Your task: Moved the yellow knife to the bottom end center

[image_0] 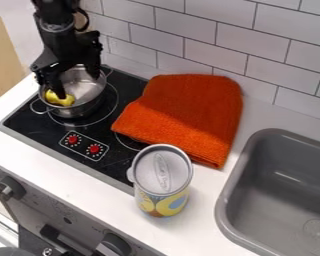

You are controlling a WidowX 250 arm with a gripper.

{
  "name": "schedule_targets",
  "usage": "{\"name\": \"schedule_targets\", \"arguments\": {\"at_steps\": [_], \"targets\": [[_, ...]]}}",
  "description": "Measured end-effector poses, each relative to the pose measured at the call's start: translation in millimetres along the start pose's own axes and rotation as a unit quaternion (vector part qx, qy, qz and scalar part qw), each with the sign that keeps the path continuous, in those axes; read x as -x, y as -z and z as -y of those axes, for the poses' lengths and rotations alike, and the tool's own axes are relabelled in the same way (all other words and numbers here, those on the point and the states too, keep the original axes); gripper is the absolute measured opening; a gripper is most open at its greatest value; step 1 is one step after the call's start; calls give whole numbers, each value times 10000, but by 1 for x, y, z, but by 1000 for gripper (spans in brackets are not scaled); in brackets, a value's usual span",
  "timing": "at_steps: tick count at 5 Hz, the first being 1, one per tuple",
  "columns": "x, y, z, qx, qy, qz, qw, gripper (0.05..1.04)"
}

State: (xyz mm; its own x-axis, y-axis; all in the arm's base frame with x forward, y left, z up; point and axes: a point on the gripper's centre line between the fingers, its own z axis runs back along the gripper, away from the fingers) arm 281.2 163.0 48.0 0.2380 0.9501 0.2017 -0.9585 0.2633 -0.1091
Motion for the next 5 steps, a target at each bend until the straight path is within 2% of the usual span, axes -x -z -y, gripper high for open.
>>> {"name": "schedule_targets", "arguments": {"at_steps": [1, 3, 5], "targets": [[-1, 8, 0, -73, -230, -59, 9997, 999], [-3, 15, -4, -221, -463, -6, 9987, 989], [-5, 20, 0, -310, -651, 21, 9974, 851]]}}
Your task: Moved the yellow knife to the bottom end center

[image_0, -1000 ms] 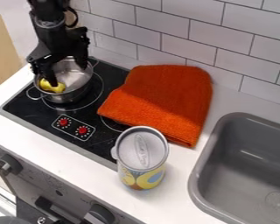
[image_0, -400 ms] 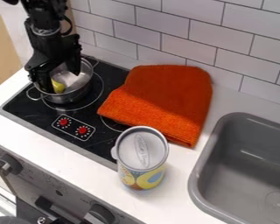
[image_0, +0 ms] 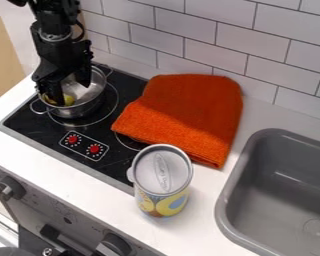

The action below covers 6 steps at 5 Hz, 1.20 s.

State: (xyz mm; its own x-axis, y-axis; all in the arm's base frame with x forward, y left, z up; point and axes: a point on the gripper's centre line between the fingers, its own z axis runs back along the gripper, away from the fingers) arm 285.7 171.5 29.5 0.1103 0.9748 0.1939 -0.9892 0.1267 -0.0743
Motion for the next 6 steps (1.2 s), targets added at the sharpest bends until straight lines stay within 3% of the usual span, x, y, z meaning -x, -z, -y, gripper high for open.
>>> {"name": "schedule_targets", "arguments": {"at_steps": [3, 4, 5, 6], "targets": [[-1, 15, 0, -120, -106, 95, 9998, 867], [0, 18, 0, -181, -99, 144, 9997, 833], [0, 18, 3, -165, -96, 156, 9997, 523], [1, 16, 3, -241, -182, -13, 9995, 311]]}}
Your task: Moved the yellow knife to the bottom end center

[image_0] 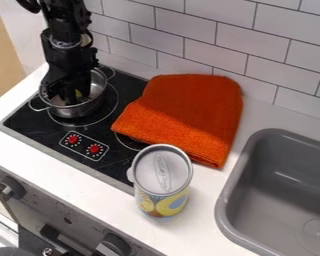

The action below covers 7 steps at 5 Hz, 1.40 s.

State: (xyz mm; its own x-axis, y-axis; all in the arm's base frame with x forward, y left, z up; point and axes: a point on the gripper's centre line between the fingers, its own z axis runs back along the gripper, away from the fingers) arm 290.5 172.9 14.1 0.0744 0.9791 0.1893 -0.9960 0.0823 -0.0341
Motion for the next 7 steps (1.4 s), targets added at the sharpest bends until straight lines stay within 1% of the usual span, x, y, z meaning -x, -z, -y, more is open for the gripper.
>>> {"name": "schedule_targets", "arguments": {"at_steps": [1, 2, 3, 4, 5, 6, 7], "targets": [[-4, -6, 1, -54, -53, -118, 9999, 302], [-9, -12, 2, -197, 7, -43, 9998, 302], [-10, -22, 2, -133, -105, -272, 9995, 302], [-13, -50, -1, 91, -100, -440, 9989, 302], [-9, -72, -4, 318, 208, -608, 9974, 302], [9, -83, -19, 512, 916, -686, 9921, 302], [25, -84, -36, 649, 1764, -820, 9787, 302]]}}
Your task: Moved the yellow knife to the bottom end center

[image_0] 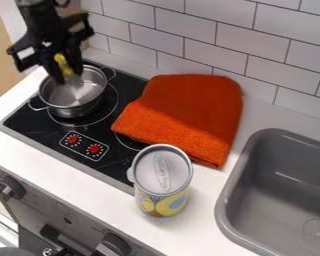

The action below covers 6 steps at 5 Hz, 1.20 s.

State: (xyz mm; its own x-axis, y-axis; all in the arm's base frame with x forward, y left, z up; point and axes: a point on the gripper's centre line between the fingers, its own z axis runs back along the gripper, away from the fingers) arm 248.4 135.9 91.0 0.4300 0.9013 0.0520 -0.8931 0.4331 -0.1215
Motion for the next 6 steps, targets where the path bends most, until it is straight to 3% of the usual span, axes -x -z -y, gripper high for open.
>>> {"name": "schedule_targets", "arguments": {"at_steps": [1, 2, 3, 5, 6], "targets": [[16, 2, -11, 77, 972, -247, 9949, 302], [28, 10, -21, 197, 2040, -246, 9785, 302], [33, 17, -35, 116, 1361, 101, 9906, 302], [56, 42, -61, -315, 599, 367, 9970, 302], [64, 53, -60, -355, 90, 385, 9986, 302]]}}
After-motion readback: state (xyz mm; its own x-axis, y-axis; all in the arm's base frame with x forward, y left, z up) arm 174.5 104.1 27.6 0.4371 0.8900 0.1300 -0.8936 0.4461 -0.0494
